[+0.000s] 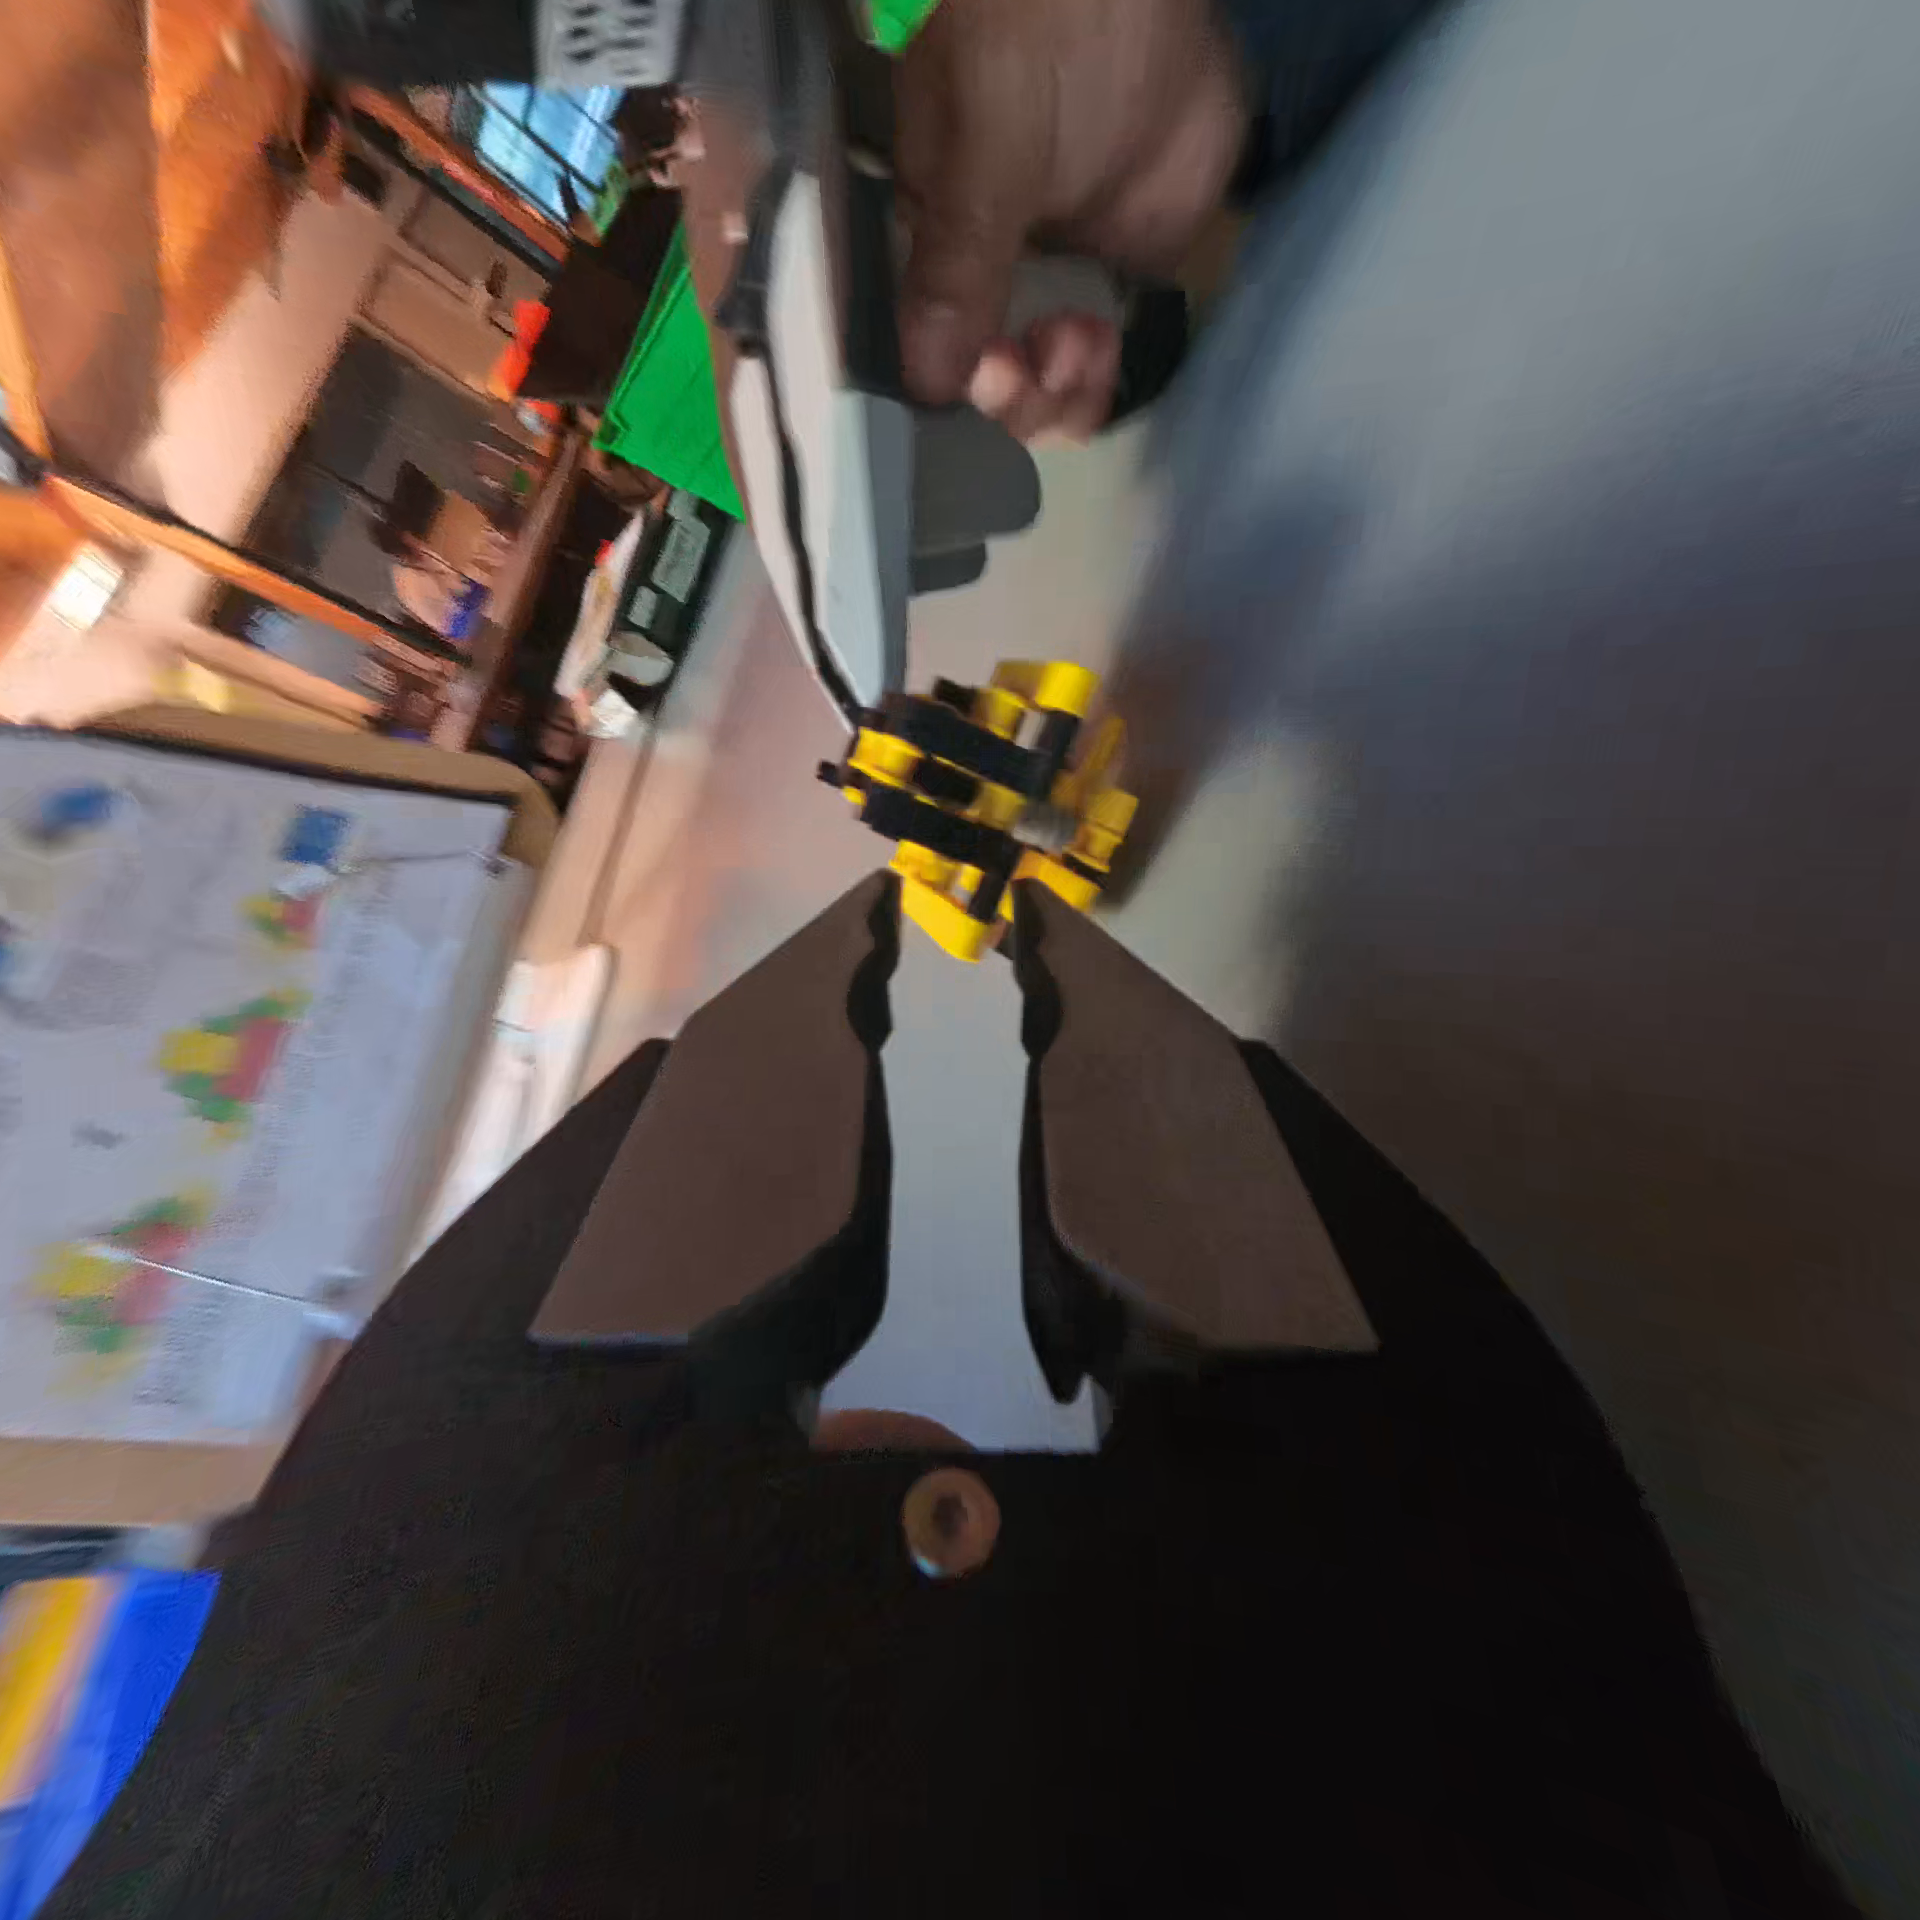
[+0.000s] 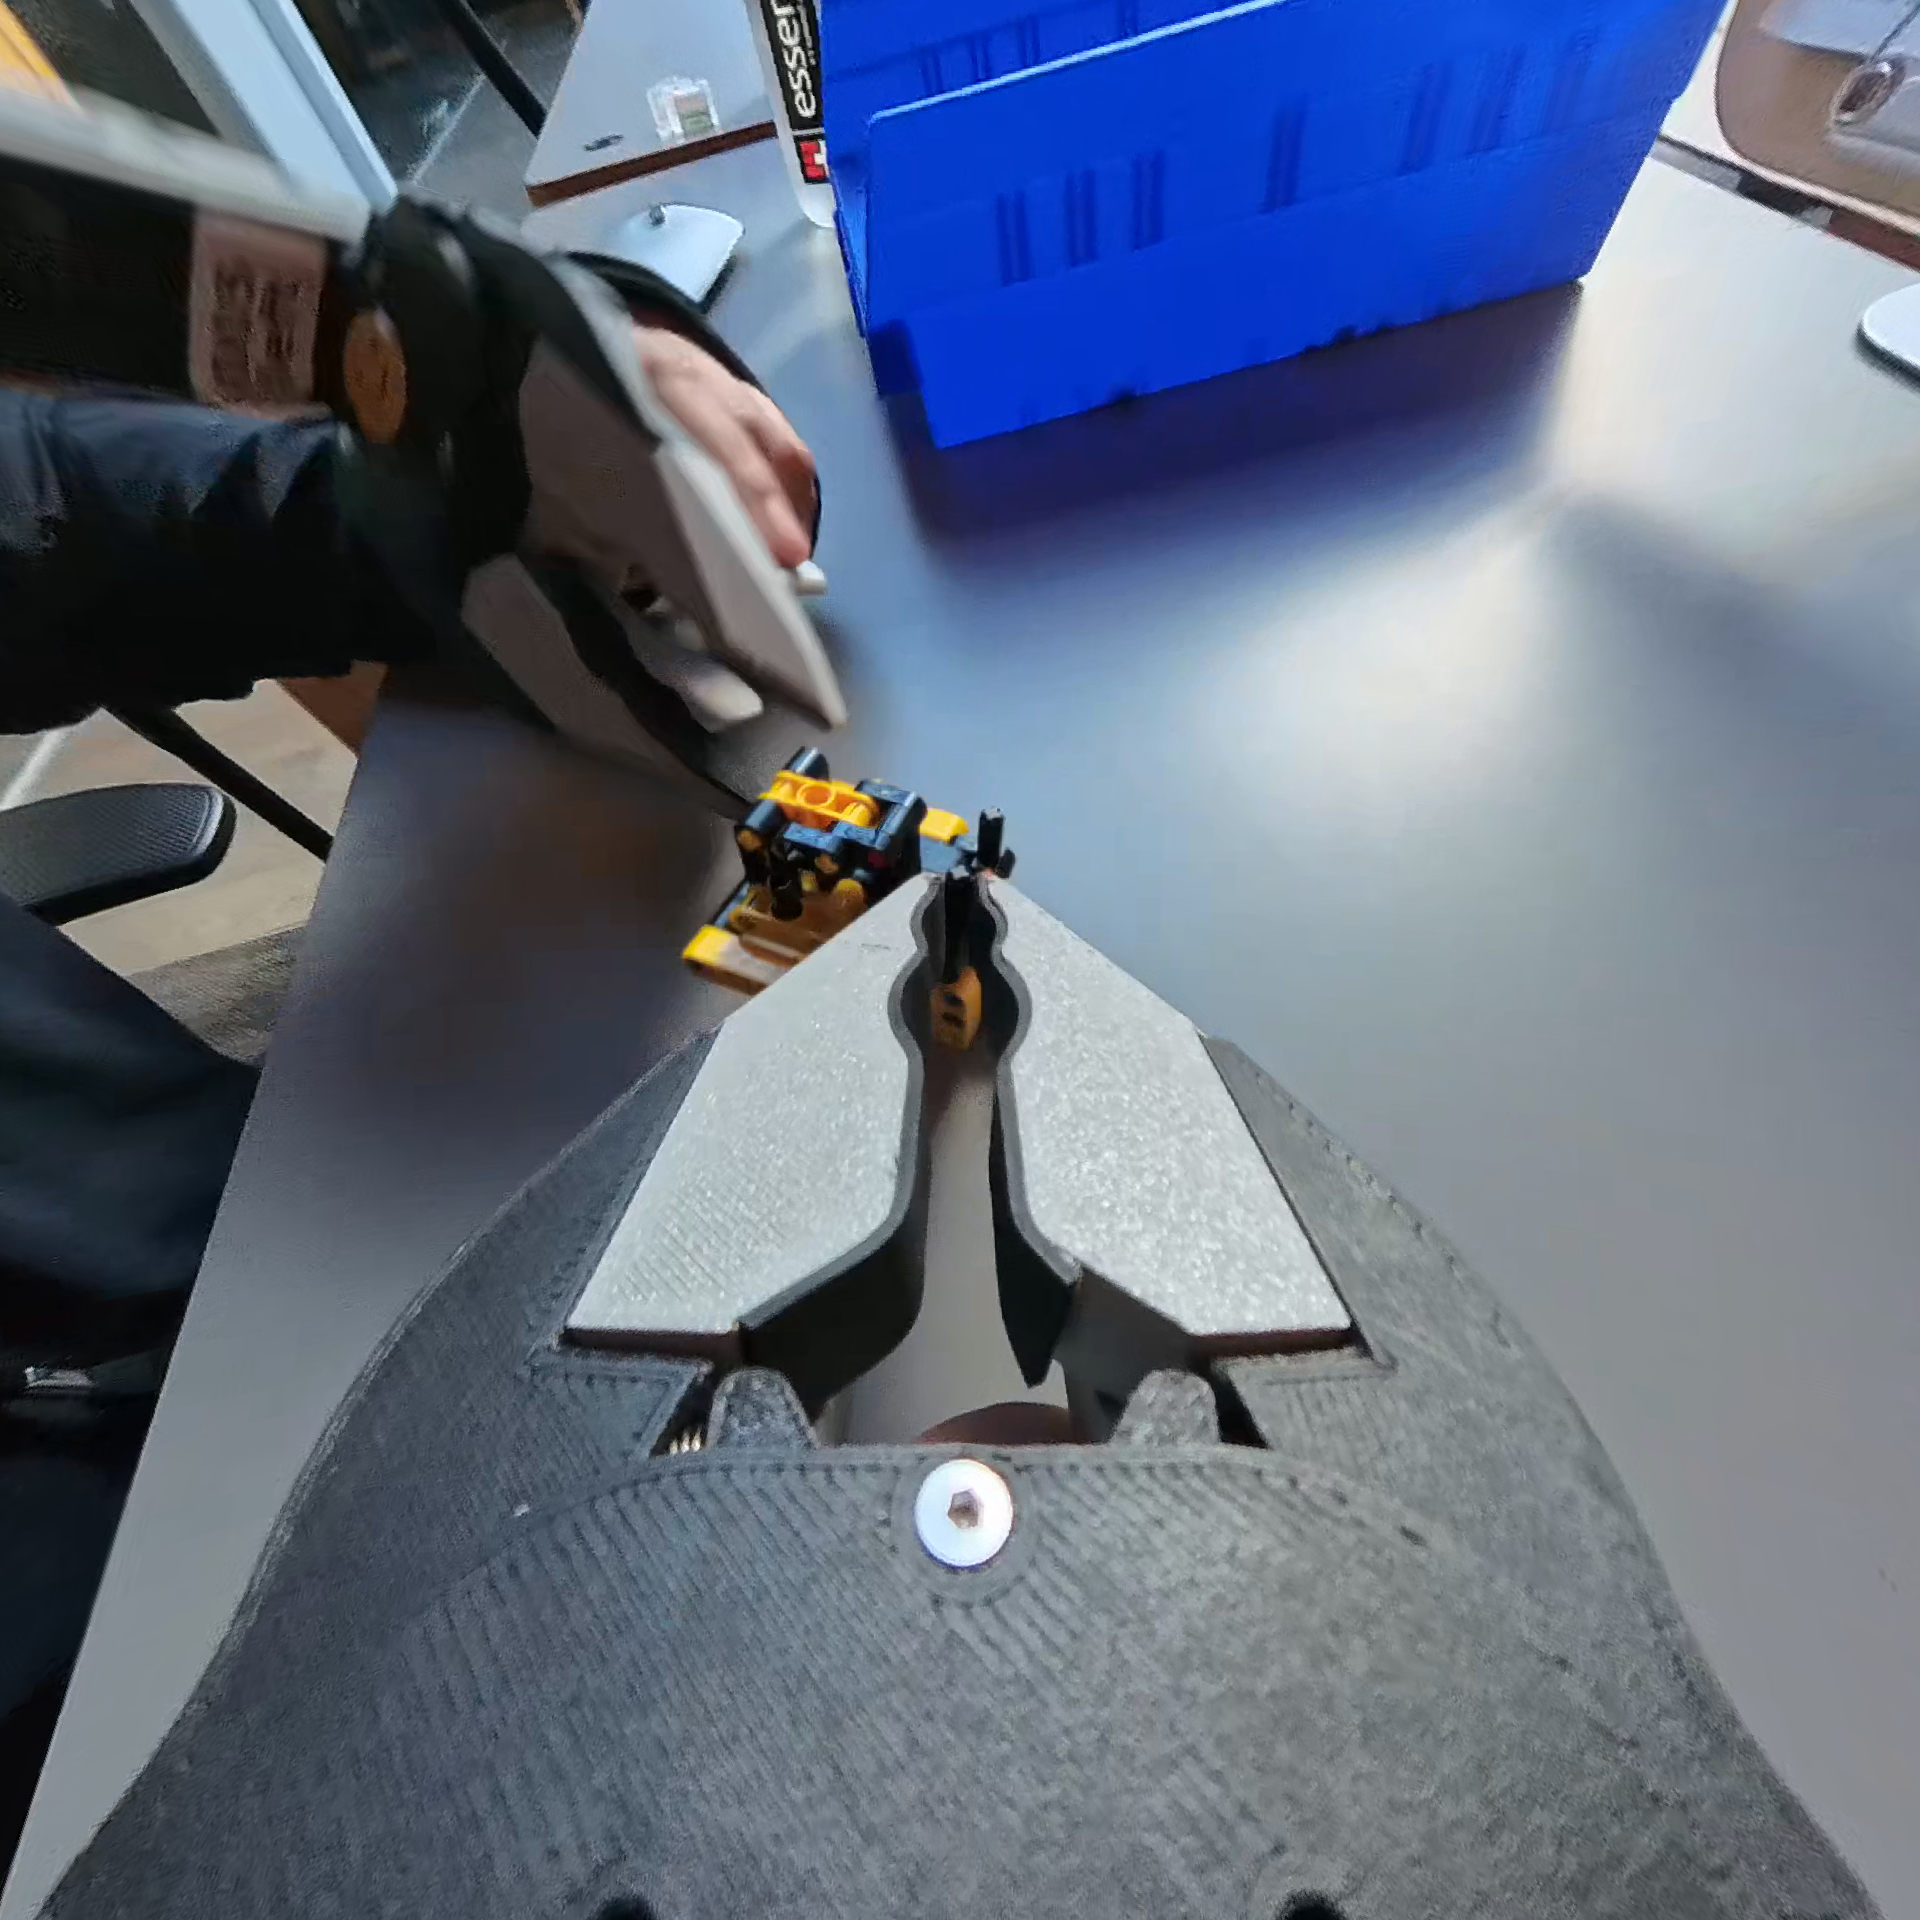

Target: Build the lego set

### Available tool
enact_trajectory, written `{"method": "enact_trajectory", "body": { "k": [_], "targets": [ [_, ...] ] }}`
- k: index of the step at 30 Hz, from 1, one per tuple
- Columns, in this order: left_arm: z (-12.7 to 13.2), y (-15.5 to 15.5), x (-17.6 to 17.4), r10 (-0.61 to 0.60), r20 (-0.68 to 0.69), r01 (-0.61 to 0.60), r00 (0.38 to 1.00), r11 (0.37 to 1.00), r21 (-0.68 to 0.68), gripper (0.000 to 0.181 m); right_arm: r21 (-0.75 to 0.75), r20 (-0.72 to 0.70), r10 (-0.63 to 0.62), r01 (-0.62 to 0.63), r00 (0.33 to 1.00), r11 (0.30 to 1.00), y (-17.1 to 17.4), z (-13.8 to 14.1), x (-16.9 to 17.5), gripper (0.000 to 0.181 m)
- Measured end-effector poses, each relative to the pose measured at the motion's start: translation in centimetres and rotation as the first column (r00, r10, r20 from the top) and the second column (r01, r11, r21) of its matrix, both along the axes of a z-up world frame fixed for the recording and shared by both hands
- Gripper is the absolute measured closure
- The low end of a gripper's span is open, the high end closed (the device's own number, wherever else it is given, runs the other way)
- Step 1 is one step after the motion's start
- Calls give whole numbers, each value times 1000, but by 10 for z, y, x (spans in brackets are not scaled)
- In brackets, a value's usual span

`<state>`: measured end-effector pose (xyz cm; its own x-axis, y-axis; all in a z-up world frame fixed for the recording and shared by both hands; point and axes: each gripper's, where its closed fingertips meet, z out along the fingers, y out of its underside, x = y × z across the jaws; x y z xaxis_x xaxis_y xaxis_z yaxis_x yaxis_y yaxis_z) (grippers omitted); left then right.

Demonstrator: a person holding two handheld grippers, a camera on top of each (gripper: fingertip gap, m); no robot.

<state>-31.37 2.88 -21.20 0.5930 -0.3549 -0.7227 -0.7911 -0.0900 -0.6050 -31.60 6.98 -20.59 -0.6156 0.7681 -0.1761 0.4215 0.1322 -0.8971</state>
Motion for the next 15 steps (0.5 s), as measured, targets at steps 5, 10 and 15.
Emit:
{"method": "enact_trajectory", "body": {
  "k": [5,10,15],
  "targets": [
    [37,5,-13,137,641,-83,755,990,-114,126,72,-58,-14,19,998,997,-11,1,-3,181],
    [-1,19,16,343,725,-12,598,907,-420,114,132,-89,-28,40,996,990,-20,0,-6,181],
    [-11,27,1,384,514,-187,767,900,-394,136,89,-41,-53,56,998,994,-20,-2,-8,181]
  ]
}}
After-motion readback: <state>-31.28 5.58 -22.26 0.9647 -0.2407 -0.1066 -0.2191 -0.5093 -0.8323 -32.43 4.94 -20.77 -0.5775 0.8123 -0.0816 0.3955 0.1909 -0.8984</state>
